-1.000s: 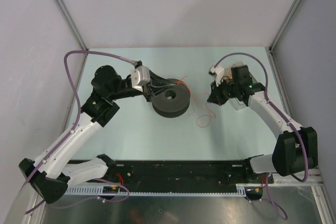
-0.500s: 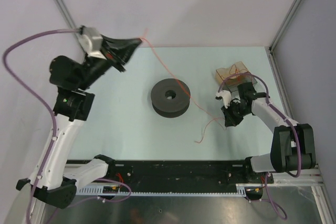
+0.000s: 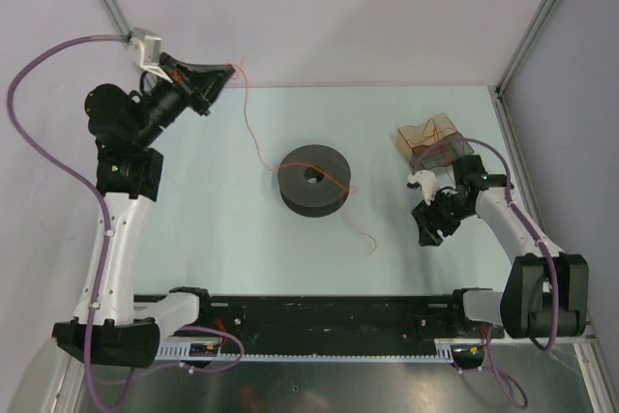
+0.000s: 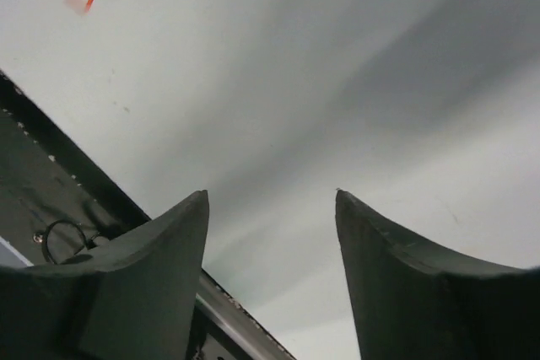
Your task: Wrap the cables
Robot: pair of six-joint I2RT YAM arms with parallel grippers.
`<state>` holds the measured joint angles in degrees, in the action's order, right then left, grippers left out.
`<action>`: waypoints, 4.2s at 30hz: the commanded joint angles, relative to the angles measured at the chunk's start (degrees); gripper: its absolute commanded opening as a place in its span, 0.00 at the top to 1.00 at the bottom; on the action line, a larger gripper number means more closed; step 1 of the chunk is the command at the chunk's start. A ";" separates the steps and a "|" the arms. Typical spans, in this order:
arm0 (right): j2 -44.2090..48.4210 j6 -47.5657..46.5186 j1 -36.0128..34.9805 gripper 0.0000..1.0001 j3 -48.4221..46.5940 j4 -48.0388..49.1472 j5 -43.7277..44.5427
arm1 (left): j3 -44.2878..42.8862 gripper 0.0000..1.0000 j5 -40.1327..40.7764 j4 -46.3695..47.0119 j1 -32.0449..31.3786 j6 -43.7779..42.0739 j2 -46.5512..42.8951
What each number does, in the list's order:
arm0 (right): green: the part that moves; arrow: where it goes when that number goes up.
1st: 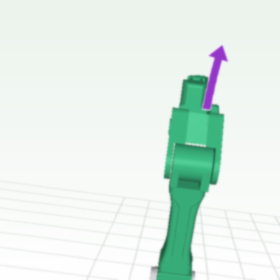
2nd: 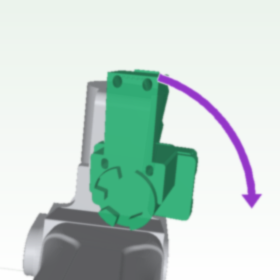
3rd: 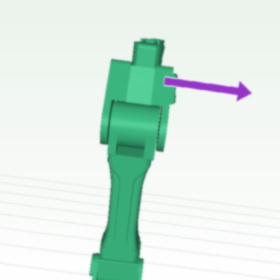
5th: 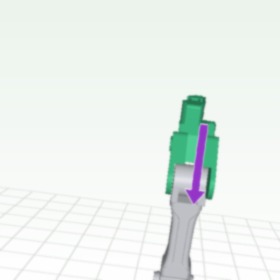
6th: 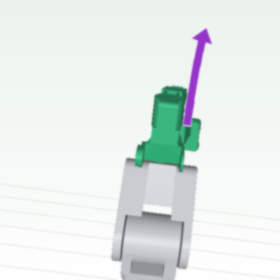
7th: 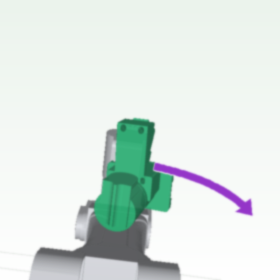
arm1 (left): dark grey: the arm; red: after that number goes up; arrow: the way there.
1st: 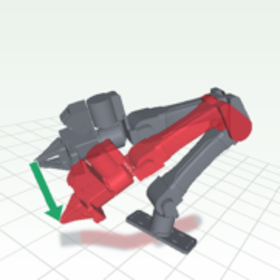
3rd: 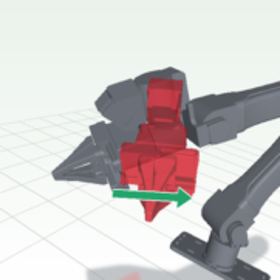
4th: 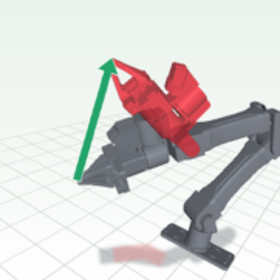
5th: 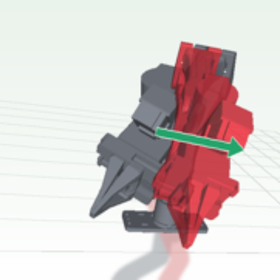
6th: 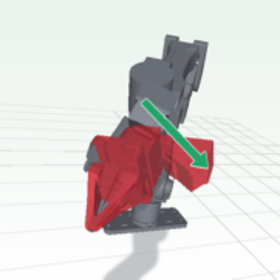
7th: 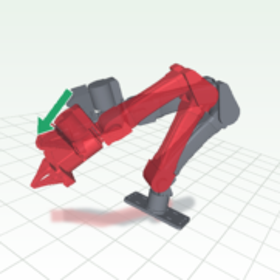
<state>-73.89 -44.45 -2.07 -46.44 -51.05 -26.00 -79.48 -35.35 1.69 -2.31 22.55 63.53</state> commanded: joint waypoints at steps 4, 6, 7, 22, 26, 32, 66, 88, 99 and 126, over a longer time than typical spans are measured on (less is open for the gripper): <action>10.34 7.72 -1.94 0.16 -13.66 -3.58 -12.12 | 7.53 1.00 -13.97 1.61 -8.67 3.05 -1.76; 12.05 14.24 -3.81 0.14 -16.44 1.60 -14.58 | 9.55 1.00 -14.44 1.11 -10.99 2.20 -1.96; 12.74 18.18 -5.18 0.13 -17.48 5.58 -15.21 | 10.15 1.00 -14.55 0.54 -12.25 1.43 -1.94; 4.94 41.56 -28.53 0.17 -30.12 40.40 -14.59 | 6.40 1.00 -2.73 -26.33 -30.01 -24.78 2.97; 3.98 37.72 -30.97 0.21 -30.52 37.84 -14.95 | 5.34 1.00 -0.60 -28.62 -31.79 -28.06 3.59; 0.16 31.81 -33.51 0.27 -32.78 31.06 -14.03 | 4.07 1.00 -0.97 -30.05 -33.40 -29.82 4.49; -3.79 67.69 -23.10 1.00 -26.98 52.86 -32.03 | 27.03 0.27 -10.77 14.55 -22.66 -20.65 -8.25; -2.33 63.89 -26.05 1.00 -26.70 49.16 -33.96 | 31.02 0.53 2.01 21.41 -29.60 -25.69 -4.15; -2.03 63.33 -25.93 1.00 -26.59 48.44 -34.05 | 30.57 0.71 1.63 21.68 -29.68 -24.89 -2.71; -1.66 57.05 -21.87 1.00 -26.16 41.83 -33.76 | 28.49 1.00 0.09 23.36 -28.61 -17.50 -4.39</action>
<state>-77.67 18.26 -26.17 -72.38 -3.86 -59.27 -48.23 -34.46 22.22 -31.73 2.37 62.02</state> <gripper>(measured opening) 0.020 0.015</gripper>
